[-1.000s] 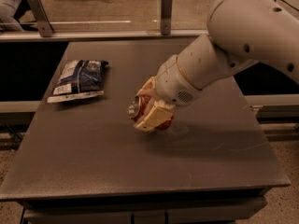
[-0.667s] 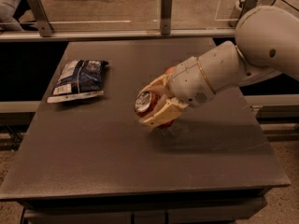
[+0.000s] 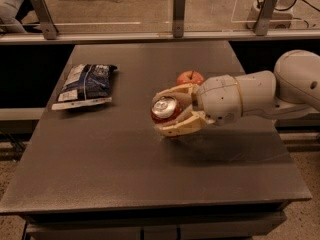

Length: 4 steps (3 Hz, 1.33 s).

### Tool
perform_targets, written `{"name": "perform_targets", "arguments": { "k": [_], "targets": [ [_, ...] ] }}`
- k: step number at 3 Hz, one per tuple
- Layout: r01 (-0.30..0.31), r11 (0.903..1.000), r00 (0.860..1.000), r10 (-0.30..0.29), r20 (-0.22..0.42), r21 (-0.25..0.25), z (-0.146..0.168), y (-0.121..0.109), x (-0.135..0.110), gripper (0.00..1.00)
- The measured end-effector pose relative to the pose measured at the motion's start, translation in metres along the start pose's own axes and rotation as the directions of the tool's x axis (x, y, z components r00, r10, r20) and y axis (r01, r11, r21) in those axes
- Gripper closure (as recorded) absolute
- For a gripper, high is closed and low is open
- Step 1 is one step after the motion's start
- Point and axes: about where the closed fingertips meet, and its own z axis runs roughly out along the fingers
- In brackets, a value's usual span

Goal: Place coke can upright

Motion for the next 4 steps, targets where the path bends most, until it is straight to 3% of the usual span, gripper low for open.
{"name": "perform_targets", "arguments": {
  "k": [1,2,3,4],
  "targets": [
    [0.006,1.0000,1.000,-0.006,-0.011,-0.004,0.002,0.000,-0.002,1.00],
    [-0.021,0.9995,0.996,0.023,0.092,-0.022,0.008,0.002,0.000,1.00],
    [-0.014,0.9993,0.962,0.023,0.271,-0.035,0.013,0.007,-0.005,1.00],
    [-0.005,0.9993,0.957,0.016,0.290,-0.037,0.016,0.006,-0.007,1.00]
  ]
}}
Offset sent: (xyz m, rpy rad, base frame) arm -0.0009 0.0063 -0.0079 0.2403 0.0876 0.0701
